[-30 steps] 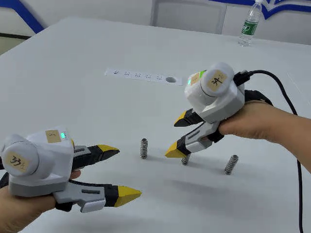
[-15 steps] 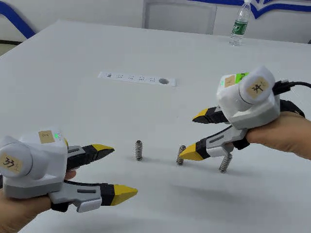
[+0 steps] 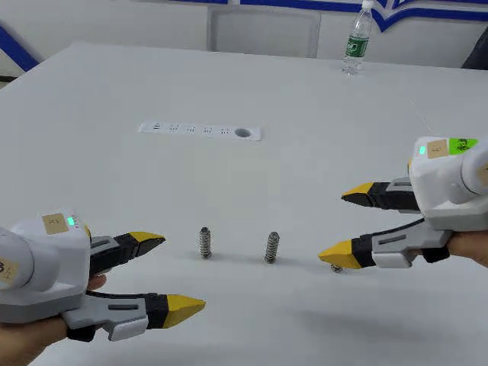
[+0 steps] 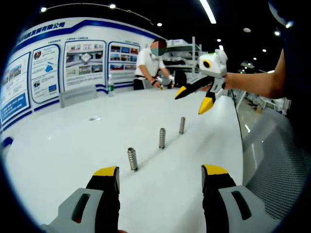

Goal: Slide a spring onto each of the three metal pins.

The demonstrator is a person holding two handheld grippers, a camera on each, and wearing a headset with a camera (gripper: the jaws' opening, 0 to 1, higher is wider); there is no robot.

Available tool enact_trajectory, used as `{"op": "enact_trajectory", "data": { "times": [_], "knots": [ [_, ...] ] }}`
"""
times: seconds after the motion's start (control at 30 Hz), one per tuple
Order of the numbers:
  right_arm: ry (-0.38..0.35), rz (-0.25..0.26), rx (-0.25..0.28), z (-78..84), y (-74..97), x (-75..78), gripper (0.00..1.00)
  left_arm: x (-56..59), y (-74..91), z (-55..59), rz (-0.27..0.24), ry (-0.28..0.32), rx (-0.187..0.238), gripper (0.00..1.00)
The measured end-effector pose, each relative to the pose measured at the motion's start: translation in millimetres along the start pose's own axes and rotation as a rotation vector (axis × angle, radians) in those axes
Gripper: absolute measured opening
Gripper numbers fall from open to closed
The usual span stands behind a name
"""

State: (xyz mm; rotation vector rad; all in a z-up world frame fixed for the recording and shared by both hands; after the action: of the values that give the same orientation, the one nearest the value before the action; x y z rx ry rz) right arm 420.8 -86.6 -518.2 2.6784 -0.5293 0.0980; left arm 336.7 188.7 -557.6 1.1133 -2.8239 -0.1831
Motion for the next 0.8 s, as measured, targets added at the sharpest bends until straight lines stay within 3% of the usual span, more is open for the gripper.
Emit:
{"op": "enact_trajectory", "data": {
  "times": [0.33, 0.57, 0.8],
  "knots": [
    [-0.055, 0.039, 0.06, 29.2, 27.3, -15.4, 0.63, 1.2, 2.7, 1.6, 0.001, -0.002, 0.0, 0.71],
    [-0.099, 0.097, 0.101, 46.5, 38.4, -21.8, 0.67, 0.7, 7.4, 2.5, -0.016, 0.001, 0.008, 0.72],
    [-0.1, 0.115, 0.134, 56.7, 42.2, -31.8, 0.72, 0.3, 10.9, 7.7, -0.028, 0.01, 0.005, 0.74]
  ]
}}
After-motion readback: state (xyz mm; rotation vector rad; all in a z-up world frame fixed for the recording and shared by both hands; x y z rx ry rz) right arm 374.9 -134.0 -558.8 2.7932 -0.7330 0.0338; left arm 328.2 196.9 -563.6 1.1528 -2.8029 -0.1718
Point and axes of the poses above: the centre of the closed fingertips' face, and the gripper's own axes: y roughly backward along the fingers, x roughly to its right, z roughly out of its underside, the point moved 7 cm from there along y, roughly backward along the fingers, and after that the axes turned 14 degrees about x, right-handed, at the moved point
